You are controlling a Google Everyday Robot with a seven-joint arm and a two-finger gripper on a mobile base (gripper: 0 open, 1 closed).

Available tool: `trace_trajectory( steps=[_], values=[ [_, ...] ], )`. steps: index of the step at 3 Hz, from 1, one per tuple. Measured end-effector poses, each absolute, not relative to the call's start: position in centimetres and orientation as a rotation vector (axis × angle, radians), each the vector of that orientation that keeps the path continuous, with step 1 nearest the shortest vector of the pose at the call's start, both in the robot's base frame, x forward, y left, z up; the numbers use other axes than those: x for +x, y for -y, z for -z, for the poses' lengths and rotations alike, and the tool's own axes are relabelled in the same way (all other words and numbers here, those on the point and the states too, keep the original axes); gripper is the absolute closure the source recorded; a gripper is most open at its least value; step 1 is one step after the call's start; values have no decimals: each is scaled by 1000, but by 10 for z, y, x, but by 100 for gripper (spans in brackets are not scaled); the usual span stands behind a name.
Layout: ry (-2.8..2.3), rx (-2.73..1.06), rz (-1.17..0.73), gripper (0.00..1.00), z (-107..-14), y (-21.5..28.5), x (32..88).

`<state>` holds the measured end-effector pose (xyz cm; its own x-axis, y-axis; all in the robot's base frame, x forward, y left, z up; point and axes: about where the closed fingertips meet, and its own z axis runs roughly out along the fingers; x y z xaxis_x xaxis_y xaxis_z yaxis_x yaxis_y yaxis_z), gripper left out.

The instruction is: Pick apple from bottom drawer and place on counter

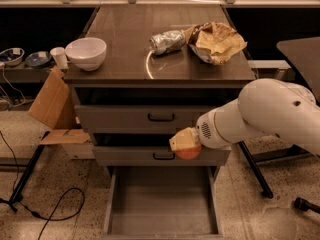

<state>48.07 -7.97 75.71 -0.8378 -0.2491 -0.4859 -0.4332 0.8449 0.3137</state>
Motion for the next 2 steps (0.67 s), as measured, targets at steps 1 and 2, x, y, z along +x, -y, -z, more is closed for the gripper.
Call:
trace_trajectory(
  steps=[1, 2],
  values=[
    [-2518, -572, -578, 100, -779, 47, 502],
    [-2440, -622, -571, 100, -808, 21, 520]
  ],
)
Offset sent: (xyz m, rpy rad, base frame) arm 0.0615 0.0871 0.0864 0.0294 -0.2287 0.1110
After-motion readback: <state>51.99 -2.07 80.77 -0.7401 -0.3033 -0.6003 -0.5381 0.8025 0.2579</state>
